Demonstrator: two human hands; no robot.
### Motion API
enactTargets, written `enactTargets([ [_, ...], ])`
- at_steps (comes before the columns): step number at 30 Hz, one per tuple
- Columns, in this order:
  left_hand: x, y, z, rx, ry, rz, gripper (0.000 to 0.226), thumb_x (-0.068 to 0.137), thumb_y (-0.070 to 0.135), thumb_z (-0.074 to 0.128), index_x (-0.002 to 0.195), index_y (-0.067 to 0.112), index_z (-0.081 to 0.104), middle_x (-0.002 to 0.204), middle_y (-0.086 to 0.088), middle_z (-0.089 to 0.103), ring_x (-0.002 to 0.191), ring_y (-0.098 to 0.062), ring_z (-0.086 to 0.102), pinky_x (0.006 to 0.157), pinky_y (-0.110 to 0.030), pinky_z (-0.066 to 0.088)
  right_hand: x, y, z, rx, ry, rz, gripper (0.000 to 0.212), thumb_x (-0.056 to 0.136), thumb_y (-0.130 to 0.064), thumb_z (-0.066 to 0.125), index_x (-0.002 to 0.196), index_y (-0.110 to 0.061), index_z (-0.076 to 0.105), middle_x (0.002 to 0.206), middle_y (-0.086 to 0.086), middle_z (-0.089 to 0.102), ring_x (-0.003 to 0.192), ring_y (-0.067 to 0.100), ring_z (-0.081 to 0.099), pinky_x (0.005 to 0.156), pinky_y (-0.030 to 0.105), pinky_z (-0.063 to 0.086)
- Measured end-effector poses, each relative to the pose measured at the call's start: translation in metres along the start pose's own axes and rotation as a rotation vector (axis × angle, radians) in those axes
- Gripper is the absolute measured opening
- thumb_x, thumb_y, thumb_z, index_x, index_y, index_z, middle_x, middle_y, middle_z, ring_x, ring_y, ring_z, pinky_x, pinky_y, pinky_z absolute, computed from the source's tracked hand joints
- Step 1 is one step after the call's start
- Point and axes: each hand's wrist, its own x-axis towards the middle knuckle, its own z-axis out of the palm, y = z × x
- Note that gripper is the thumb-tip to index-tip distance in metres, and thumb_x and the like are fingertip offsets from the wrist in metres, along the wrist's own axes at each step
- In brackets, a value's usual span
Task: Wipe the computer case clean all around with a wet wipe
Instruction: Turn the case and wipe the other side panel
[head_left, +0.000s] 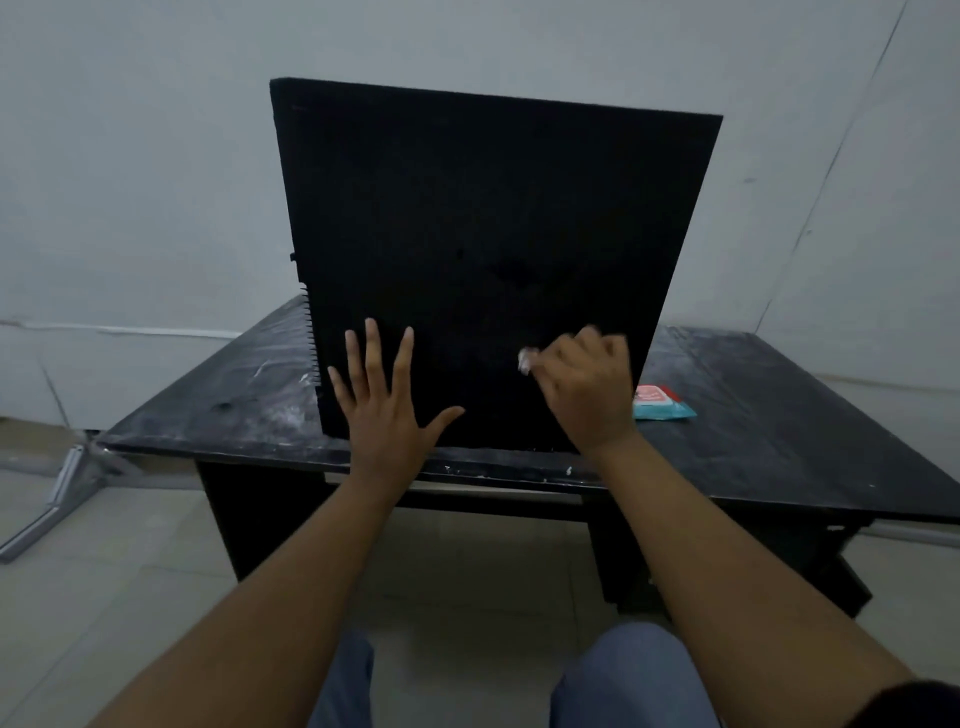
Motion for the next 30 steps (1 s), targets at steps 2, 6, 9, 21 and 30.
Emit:
enactTargets([
  [2,-0.007,-0.006,0.008,0.000,0.000,0.002,0.120,0.082,0.081,0.070,0.171,0.022,0.015,0.178,-0.016,-0.006,0.163,-0.042,-0.008,0.126,-0.073,0.005,0.024,0.004,-0.007,0.008,0.128,0.210,0.021,0.101,-0.029,0.075,0.084,-0.016,0.076,0.081,0.000,0.067,0.081,0.025,0.055,0.075,0.036,0.033],
  [6,-0.012,-0.018,0.022,0.041,-0.027,0.033,0.127,0.077,0.088,0.066,0.172,0.022,0.013,0.177,-0.019,-0.007,0.163,-0.045,-0.008,0.126,-0.074,0.004,0.026,0.007,-0.004,0.060,0.192,0.322,0.019,0.100,-0.026,0.077,0.089,-0.010,0.078,0.084,0.003,0.067,0.083,0.023,0.053,0.075,0.031,0.031],
  [9,-0.013,-0.022,0.025,0.028,-0.032,0.036,0.129,0.076,0.088,0.068,0.172,0.022,0.012,0.177,-0.018,-0.007,0.163,-0.045,-0.009,0.126,-0.073,0.003,-0.020,-0.004,0.009,0.050,0.056,0.150,0.021,0.104,-0.024,0.072,0.088,-0.011,0.078,0.082,0.003,0.064,0.078,0.024,0.052,0.072,0.036,0.034],
  [21,-0.015,-0.024,0.025,-0.045,-0.026,0.039,0.126,0.077,0.081,0.074,0.171,0.022,0.015,0.178,-0.015,-0.009,0.163,-0.042,-0.012,0.128,-0.069,-0.002,0.011,-0.015,0.009,0.090,0.163,0.368,0.016,0.100,-0.027,0.075,0.094,-0.013,0.080,0.086,0.001,0.067,0.084,0.021,0.055,0.080,0.031,0.031],
  [30,-0.016,-0.026,0.026,-0.071,-0.032,0.026,0.124,0.079,0.077,0.077,0.171,0.024,0.015,0.178,-0.013,-0.010,0.163,-0.041,-0.013,0.128,-0.069,-0.001,0.011,-0.032,0.014,0.121,0.116,0.381,0.012,0.098,-0.031,0.078,0.097,-0.020,0.083,0.085,-0.005,0.070,0.086,0.018,0.055,0.076,0.035,0.038],
])
